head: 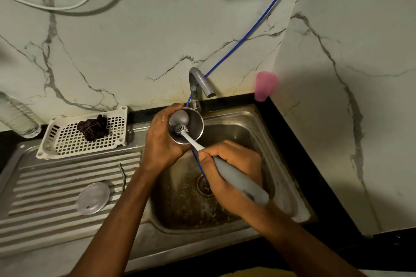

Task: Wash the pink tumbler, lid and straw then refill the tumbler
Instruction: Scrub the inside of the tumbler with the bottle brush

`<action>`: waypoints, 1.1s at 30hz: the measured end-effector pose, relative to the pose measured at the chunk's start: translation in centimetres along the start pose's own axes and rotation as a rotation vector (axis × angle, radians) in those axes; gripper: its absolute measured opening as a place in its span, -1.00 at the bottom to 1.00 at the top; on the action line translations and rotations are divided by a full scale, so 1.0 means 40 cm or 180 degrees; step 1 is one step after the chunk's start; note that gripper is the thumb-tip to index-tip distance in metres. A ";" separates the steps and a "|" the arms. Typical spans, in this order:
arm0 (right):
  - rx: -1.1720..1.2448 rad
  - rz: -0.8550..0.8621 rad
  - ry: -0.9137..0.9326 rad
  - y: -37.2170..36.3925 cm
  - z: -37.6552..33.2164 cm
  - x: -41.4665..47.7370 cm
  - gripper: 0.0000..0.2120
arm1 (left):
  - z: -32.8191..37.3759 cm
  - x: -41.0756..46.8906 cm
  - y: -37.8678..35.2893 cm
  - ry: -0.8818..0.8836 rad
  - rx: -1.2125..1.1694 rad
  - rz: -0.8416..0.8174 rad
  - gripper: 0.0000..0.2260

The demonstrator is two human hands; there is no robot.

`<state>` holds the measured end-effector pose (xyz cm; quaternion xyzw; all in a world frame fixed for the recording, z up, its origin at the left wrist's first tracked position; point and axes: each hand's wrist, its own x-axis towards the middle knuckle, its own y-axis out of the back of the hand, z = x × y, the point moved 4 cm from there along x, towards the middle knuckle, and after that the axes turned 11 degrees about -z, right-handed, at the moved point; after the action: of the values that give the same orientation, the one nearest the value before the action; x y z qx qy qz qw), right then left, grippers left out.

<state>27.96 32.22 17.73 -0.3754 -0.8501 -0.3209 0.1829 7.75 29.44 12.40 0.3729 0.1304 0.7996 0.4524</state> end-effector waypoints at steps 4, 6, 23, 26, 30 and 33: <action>0.0560 0.0340 -0.0738 -0.001 0.006 -0.005 -0.84 | 0.003 0.009 0.006 -0.0263 0.0409 -0.0249 -0.30; 0.1049 0.0498 -0.1023 0.004 0.015 -0.005 -0.92 | 0.004 0.013 0.011 -0.0371 0.0587 -0.0290 -0.33; -0.1016 -0.0509 0.0822 0.011 0.063 -0.035 -0.84 | 0.027 0.052 0.038 -0.0639 0.0704 -0.0315 -0.40; -0.0800 -0.0299 0.0480 0.019 0.032 -0.025 -0.83 | 0.021 0.052 0.030 -0.0654 0.0755 -0.0205 -0.39; 0.0775 0.0336 -0.0802 0.029 0.018 -0.004 -0.87 | 0.008 0.042 0.047 -0.0505 0.0667 0.0205 -0.34; 0.2164 0.0869 -0.1365 0.020 0.023 -0.006 -0.95 | 0.020 0.045 0.068 -0.0653 0.0784 0.0366 -0.32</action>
<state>28.65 33.12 17.25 -0.4611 -0.8688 0.0903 0.1562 6.05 29.30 15.32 0.5119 0.1590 0.7599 0.3678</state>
